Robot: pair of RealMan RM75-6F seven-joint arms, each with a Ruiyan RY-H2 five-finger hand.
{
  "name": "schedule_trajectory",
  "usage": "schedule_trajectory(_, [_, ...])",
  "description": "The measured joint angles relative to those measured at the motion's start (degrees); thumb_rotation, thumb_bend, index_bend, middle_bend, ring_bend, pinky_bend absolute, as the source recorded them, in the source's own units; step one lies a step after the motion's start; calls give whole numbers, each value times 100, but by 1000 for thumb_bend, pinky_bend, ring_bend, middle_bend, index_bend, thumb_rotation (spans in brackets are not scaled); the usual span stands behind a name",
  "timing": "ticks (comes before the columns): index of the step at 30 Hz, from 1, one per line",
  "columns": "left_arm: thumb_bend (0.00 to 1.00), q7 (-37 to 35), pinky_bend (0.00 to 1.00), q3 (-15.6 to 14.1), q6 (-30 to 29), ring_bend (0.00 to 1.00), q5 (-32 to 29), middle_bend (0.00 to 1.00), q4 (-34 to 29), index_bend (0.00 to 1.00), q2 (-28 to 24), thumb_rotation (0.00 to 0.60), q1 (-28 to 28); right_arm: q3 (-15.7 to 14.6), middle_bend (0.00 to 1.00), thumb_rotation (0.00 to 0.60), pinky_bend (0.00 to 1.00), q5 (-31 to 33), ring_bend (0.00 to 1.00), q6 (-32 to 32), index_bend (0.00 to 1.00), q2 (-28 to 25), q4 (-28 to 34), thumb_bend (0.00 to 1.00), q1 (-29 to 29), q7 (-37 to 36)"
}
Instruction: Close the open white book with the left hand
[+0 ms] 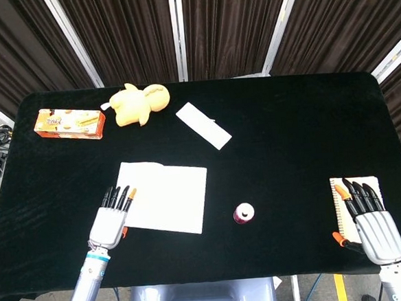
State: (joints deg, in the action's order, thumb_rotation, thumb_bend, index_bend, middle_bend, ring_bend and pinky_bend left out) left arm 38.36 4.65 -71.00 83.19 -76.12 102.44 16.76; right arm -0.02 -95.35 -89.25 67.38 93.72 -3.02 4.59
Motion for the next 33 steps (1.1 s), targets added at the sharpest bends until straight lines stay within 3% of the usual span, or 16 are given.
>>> schedule_trajectory(9, [239, 149, 0, 21, 45, 0, -126, 0, 178, 0, 144, 600, 98, -6, 0, 600, 0, -25, 0, -7, 0, 2, 1, 45, 4, 2])
schedule_trajectory(16, [471, 129, 0, -10, -63, 0, -76, 0, 299, 0, 228, 600, 127, -14, 0, 600, 0, -48, 0, -12, 0, 18, -1, 46, 7, 27])
schedule_trajectory(33, [482, -37, 0, -212, -848, 0, 836, 0, 548, 0, 255, 600, 231, -14, 0, 600, 0, -40, 0, 6, 0, 15, 9, 45, 10, 32])
